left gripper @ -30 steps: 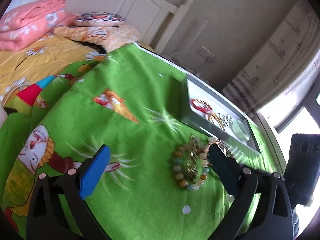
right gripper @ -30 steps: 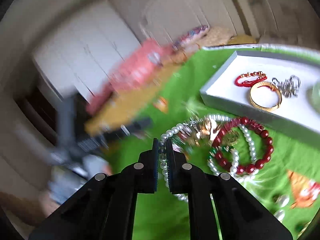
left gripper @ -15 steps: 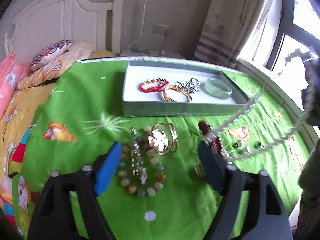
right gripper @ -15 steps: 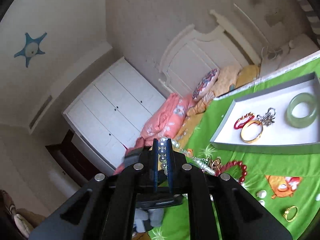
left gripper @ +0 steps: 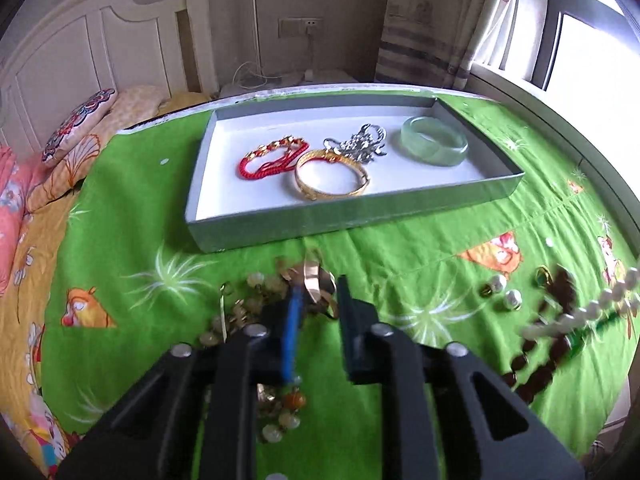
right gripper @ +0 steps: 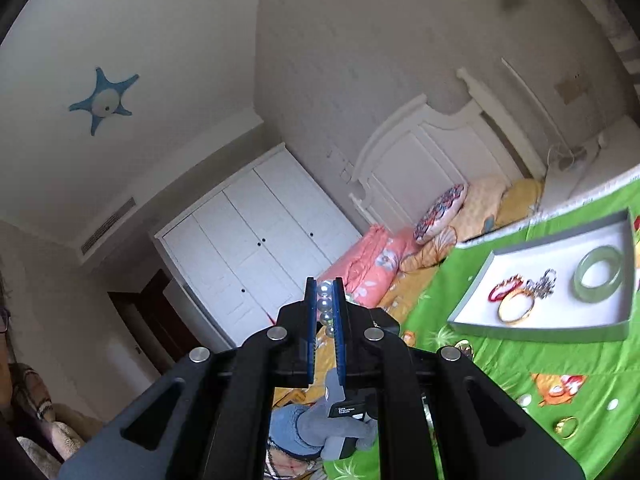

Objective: Organize jewelry
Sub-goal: 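Lift the pearl necklace high with the right tool, then lower the pearl necklace into the silver box with the right tool, then move both tools back over the remaining jewelry on the sheet, then grasp the gold filigree pendant with the left tool while the right tool grasps the dark red bead bracelet, then carry both pieces over the silver box and open both tools, then move both tools back over the remaining jewelry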

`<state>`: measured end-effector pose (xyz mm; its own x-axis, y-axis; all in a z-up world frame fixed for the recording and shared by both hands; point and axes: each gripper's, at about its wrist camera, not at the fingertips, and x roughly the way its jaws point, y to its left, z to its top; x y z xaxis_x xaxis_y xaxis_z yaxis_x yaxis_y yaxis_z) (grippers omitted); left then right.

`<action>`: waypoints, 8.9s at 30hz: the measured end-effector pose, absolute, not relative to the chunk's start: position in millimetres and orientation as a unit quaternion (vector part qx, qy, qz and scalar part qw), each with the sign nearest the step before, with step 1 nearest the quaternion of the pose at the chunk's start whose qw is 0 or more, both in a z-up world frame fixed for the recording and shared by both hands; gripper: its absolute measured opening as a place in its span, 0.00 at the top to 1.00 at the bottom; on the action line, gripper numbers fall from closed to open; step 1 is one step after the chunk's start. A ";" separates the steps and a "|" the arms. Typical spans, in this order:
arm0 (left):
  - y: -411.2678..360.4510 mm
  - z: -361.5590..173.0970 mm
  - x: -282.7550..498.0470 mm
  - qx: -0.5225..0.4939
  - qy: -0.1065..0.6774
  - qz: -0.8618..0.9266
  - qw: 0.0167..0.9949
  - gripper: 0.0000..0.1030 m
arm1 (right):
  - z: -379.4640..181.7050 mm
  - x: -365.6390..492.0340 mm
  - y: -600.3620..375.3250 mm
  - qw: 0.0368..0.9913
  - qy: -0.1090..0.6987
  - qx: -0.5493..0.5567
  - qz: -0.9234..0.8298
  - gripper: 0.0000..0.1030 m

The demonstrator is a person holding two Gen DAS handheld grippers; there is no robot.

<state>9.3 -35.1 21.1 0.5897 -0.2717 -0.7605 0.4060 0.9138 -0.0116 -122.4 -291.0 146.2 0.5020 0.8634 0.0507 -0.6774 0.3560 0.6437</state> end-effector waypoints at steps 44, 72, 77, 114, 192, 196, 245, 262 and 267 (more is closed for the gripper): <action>-39.7 91.7 73.9 -0.018 0.380 -0.235 0.895 0.89 | 198.3 21.7 -260.4 0.879 0.210 0.248 0.349 0.90; -11.4 47.3 89.3 -0.074 0.409 -0.170 0.894 0.07 | 48.6 67.8 -253.7 0.894 0.395 0.089 0.190 0.32; 19.8 59.7 50.1 -0.109 0.388 -0.153 0.903 0.02 | 65.9 8.7 -276.7 0.913 0.343 0.105 0.193 0.28; 85.1 26.9 -48.5 -0.156 0.383 -0.152 0.898 0.07 | 36.5 -116.6 -250.6 0.915 0.348 0.046 0.198 0.20; 99.8 28.5 -85.4 -0.174 0.322 -0.241 0.899 0.86 | 44.4 -182.0 -127.1 0.910 0.288 -0.244 0.170 0.87; 97.7 28.6 -85.9 -0.169 0.324 -0.239 0.900 0.86 | 57.7 -198.6 -121.8 0.917 0.217 -0.310 0.127 0.87; -38.9 86.4 67.6 -0.030 0.388 -0.243 0.889 0.84 | 106.3 -25.6 -174.0 0.953 0.204 -0.199 0.104 0.87; -31.3 68.5 117.4 -0.049 0.382 -0.177 0.906 0.28 | 97.8 21.1 -210.1 0.951 0.268 -0.102 0.116 0.48; 10.7 75.5 65.7 -0.060 0.353 -0.129 0.925 0.08 | 89.3 -39.3 -240.1 0.952 0.269 -0.071 0.124 0.44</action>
